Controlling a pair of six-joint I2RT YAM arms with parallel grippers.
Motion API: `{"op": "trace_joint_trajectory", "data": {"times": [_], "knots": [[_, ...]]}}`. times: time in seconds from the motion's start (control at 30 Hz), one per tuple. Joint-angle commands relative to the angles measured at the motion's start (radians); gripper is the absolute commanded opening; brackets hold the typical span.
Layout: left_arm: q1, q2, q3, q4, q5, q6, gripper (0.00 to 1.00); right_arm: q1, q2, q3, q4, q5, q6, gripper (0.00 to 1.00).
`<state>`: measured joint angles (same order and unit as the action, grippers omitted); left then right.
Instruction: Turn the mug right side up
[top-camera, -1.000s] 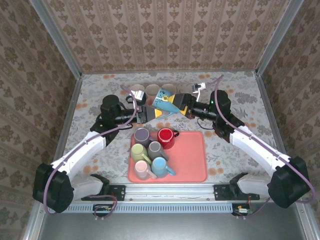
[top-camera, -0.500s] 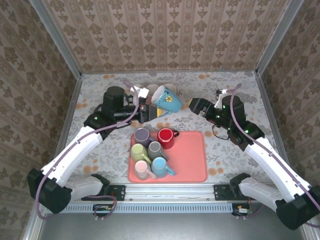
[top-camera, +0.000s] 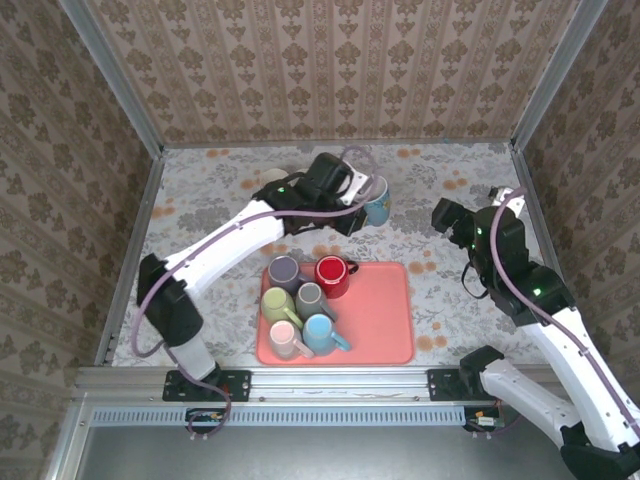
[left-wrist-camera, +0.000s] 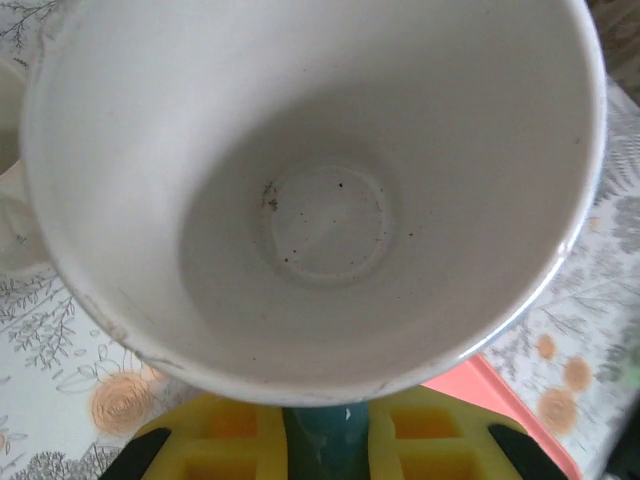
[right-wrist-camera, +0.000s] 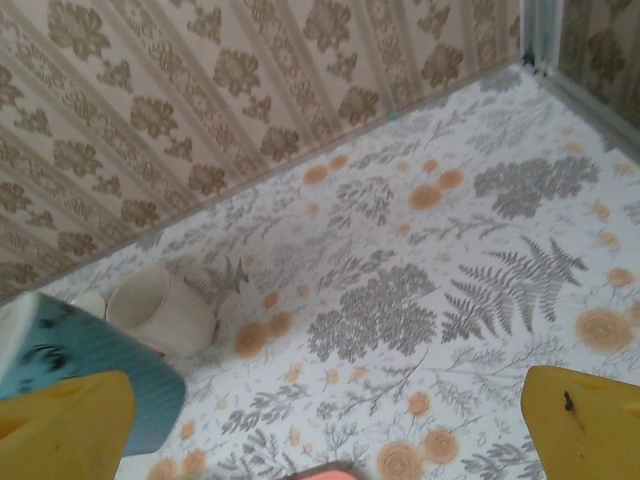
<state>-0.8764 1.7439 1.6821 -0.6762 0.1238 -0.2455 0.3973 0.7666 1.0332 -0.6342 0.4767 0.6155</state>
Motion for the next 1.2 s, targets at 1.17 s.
{"op": "trace_joint_trajectory", "data": {"times": [1.17], "knots": [[0.057, 0.712, 0.657, -0.102, -0.373, -0.206, 0.05, -0.005, -0.113, -0.206, 0.064, -0.053, -0.053, 1.0]]}}
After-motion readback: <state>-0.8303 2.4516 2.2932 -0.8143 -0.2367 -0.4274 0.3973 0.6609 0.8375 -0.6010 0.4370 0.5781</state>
